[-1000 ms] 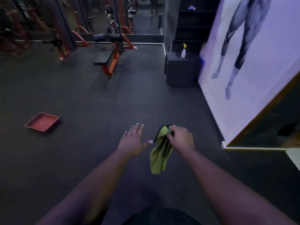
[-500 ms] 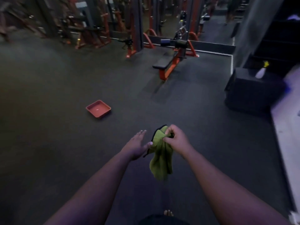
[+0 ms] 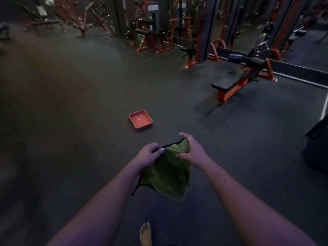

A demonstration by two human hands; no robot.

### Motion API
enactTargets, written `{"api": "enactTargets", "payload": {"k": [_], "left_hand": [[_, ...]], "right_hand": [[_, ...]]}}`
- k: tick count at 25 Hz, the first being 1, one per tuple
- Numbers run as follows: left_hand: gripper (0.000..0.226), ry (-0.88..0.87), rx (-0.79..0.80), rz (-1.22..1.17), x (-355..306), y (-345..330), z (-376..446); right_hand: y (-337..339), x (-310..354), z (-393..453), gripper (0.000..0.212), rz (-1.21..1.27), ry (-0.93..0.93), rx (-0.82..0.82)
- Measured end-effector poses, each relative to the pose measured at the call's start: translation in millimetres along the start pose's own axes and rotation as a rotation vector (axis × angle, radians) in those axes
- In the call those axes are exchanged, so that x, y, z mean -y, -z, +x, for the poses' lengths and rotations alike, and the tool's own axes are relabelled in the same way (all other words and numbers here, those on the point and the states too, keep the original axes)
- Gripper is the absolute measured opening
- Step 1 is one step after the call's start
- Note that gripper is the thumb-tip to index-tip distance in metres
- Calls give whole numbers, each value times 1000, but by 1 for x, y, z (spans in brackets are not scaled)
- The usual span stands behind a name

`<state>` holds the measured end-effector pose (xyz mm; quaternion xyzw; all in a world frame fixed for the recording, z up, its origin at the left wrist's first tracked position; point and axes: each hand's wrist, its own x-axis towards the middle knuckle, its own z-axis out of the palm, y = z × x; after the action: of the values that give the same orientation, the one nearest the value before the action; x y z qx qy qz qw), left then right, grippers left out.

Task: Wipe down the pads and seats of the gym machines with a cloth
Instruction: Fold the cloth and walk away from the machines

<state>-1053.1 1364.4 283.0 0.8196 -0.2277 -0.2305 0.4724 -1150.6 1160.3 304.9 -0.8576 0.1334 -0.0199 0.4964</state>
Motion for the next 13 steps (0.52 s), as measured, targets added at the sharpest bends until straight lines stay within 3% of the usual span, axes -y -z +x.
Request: {"api": "enactTargets", "payload": {"k": [3,6,10,13], "left_hand": [[22,-19,-84,97,11,24,40],[22,-49,-90,362,19,54,84],[27,-120,20,712,34,111,138],[20,-16,-68,856,61,158,174]], "right_hand": [[3,4,55,37,-418,-7,20],[5,16,108,36,-670,21,-20],[3,47,177,19,-666,131,-105],[-2,66,222,20,-610,37,-165]]}}
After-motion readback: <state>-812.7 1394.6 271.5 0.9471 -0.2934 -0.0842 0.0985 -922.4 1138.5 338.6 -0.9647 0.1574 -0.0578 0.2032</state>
